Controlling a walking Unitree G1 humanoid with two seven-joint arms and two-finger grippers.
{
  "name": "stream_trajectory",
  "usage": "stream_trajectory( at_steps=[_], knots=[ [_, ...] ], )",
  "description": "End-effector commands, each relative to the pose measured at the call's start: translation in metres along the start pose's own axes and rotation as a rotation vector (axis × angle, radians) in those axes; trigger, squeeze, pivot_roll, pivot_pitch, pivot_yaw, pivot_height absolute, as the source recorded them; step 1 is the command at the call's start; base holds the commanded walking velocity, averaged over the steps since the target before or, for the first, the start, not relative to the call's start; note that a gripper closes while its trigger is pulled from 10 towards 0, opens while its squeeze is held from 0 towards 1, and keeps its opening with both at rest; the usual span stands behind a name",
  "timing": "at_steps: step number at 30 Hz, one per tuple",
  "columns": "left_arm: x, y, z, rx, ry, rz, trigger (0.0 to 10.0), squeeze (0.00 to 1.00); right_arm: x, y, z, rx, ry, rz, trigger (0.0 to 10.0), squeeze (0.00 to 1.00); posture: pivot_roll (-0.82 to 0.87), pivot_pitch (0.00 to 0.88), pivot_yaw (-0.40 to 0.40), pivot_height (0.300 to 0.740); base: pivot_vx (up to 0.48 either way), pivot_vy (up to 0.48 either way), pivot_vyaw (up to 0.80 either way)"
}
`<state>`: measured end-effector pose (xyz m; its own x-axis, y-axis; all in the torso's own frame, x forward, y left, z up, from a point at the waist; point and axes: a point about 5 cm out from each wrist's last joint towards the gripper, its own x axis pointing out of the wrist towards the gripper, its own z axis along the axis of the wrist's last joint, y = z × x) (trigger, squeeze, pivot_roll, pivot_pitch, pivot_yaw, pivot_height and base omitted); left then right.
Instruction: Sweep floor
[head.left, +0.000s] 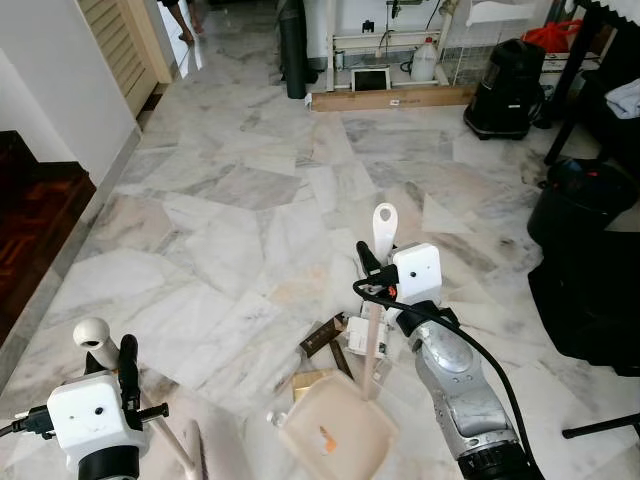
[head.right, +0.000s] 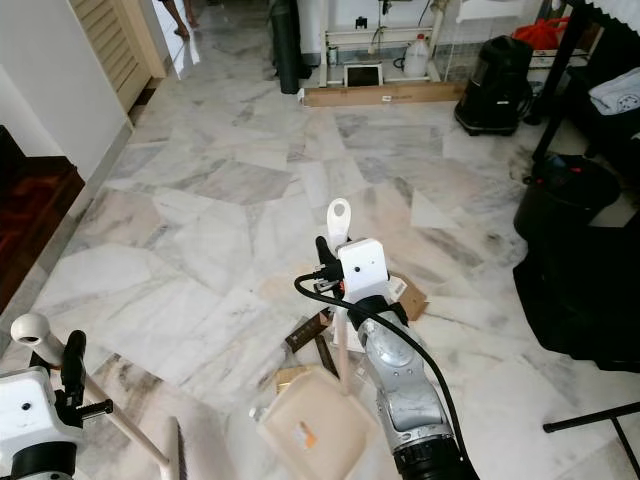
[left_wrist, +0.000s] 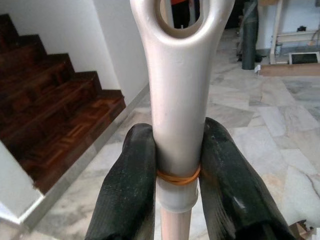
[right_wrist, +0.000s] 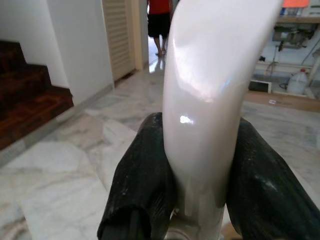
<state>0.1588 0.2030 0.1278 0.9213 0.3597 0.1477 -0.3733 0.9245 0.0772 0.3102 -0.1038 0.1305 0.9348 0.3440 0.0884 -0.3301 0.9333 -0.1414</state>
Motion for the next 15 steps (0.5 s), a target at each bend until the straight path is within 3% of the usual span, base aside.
stream_trajectory(
  at_steps=[1, 4, 15],
  knots=[
    [-0.0009, 0.0041, 0.0081, 0.034, -0.03, 0.001, 10.0, 0.0, 0.0027, 0.0103, 0.0105, 0.024, -0.052, 0.027, 10.0, 0.0, -0.03, 0.138, 0.084, 0.74, 0.285, 0.0, 0.8],
    [-0.001, 0.0041, 0.0082, 0.034, -0.03, -0.002, 10.0, 0.0, 0.0026, 0.0084, 0.009, 0.064, -0.041, 0.011, 10.0, 0.0, -0.03, 0.139, 0.084, 0.74, 0.29, 0.0, 0.0],
    [-0.0022, 0.0014, 0.0071, 0.035, -0.023, -0.014, 10.0, 0.0, 0.0024, 0.0079, 0.0076, 0.052, -0.031, 0.009, 10.0, 0.0, -0.03, 0.135, 0.082, 0.74, 0.3, 0.0, 0.0]
  ],
)
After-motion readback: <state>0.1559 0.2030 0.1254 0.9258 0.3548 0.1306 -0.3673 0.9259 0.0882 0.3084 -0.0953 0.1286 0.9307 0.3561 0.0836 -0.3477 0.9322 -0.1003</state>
